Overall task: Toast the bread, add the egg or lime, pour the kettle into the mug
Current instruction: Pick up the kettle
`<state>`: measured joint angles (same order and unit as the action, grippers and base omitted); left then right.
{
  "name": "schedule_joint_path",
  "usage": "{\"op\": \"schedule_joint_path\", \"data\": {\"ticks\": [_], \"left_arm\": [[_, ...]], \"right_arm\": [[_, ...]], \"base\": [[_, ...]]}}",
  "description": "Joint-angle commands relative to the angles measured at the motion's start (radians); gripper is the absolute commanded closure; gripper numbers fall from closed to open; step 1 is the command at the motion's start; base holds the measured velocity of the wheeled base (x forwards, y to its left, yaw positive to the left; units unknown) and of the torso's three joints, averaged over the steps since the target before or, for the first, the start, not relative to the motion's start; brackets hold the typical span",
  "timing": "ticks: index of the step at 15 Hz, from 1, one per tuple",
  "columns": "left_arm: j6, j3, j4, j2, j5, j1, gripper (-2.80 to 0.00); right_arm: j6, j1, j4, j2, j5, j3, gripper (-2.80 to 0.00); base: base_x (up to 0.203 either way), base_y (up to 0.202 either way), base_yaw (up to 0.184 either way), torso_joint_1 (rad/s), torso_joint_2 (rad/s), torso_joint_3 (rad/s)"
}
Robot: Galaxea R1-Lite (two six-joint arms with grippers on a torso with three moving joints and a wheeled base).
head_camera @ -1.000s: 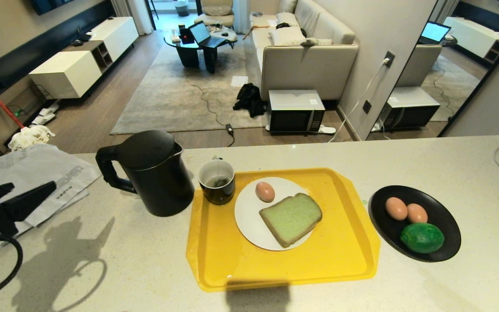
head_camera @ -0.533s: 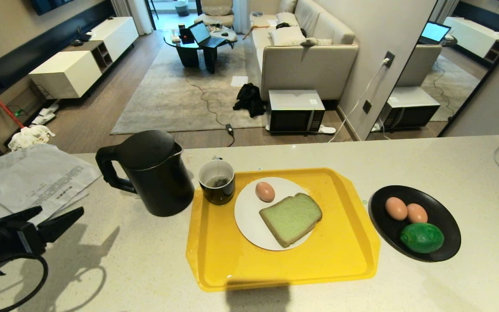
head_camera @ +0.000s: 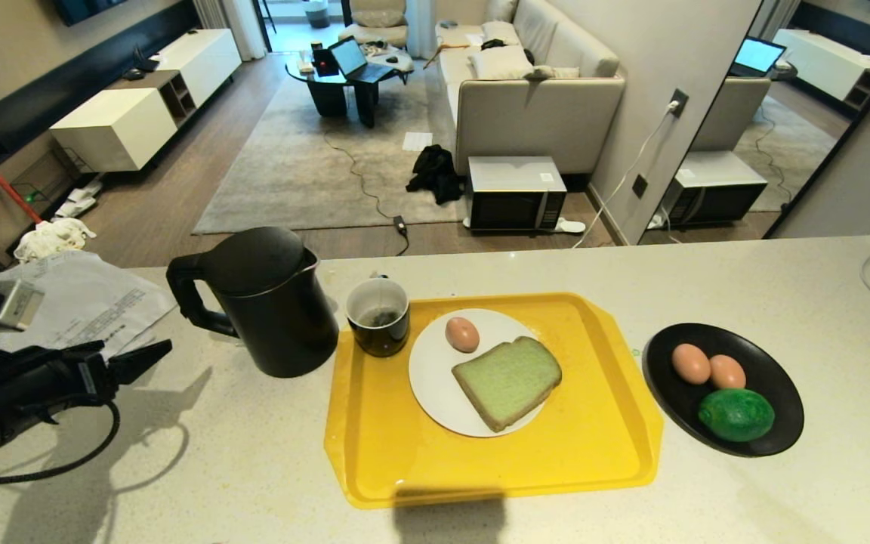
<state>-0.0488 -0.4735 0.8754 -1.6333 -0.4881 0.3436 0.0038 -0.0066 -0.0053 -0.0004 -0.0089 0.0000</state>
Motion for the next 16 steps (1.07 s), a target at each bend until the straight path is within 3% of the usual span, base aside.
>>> {"op": "schedule_joint_path", "data": {"ticks": [1,4,16], "left_arm": [[-0.003,-0.063,0.020,-0.093,-0.003,-0.038,-2.80],[-0.002,-0.140,0.053,-0.154,-0.002,-0.085,-2.80],[-0.012,-0.320,0.056,-0.275,0.000,-0.148,-2.80]], "right_arm": [[0.001,0.000,-0.001,0.000,0.000,0.000,0.00],[0.001,0.000,0.001,0.000,0.000,0.000,0.00],[0.001,0.000,0.000,0.000,0.000,0.000,0.00]], "base": [[0.000,0.000,0.000,0.000,0.00,0.000],[0.000,0.000,0.000,0.000,0.00,0.000],[0.000,0.000,0.000,0.000,0.00,0.000]]}}
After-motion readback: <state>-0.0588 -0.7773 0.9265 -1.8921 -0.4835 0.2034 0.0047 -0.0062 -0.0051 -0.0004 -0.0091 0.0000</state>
